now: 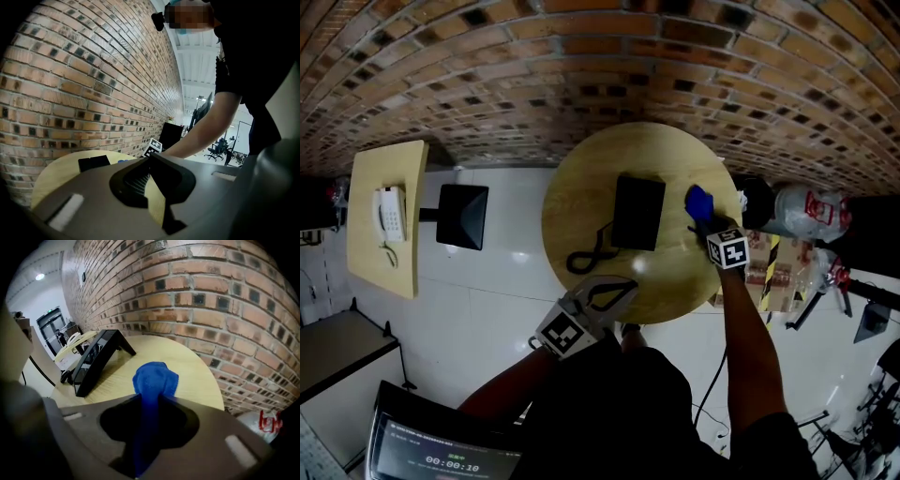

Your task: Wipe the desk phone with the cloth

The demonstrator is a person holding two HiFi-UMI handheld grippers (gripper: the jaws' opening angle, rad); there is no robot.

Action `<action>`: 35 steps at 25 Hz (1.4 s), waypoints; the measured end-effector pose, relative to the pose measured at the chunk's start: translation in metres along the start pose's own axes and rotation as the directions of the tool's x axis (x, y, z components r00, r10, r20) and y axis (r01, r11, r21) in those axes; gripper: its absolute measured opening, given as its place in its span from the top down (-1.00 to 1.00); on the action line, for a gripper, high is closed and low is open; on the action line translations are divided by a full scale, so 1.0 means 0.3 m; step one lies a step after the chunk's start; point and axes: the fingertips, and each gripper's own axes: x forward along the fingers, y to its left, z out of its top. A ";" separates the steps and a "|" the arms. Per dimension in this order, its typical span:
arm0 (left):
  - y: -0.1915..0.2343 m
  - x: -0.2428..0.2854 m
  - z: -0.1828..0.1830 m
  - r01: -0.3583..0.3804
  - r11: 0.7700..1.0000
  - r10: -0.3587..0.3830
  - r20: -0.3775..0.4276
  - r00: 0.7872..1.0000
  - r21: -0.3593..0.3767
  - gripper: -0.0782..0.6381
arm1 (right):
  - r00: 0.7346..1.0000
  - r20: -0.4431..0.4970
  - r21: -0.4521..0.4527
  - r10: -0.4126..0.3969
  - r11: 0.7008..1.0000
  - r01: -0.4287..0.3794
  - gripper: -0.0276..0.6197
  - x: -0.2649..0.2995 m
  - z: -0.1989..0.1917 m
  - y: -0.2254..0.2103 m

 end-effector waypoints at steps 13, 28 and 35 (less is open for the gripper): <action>0.001 -0.005 0.008 -0.003 1.000 0.003 0.001 1.000 0.020 0.80 | 1.000 -0.004 0.087 -0.008 0.996 0.009 0.33 0.013 -0.023 -0.040; -0.046 -0.015 0.141 -0.054 0.997 0.050 0.070 0.996 0.050 0.80 | 0.853 0.490 -0.174 0.182 0.979 -0.109 0.31 -0.483 0.390 0.262; -0.091 -0.034 0.195 -0.088 0.993 0.081 0.095 0.992 0.077 0.80 | 0.742 0.580 -0.270 0.335 0.939 -0.212 0.50 -0.744 0.393 0.553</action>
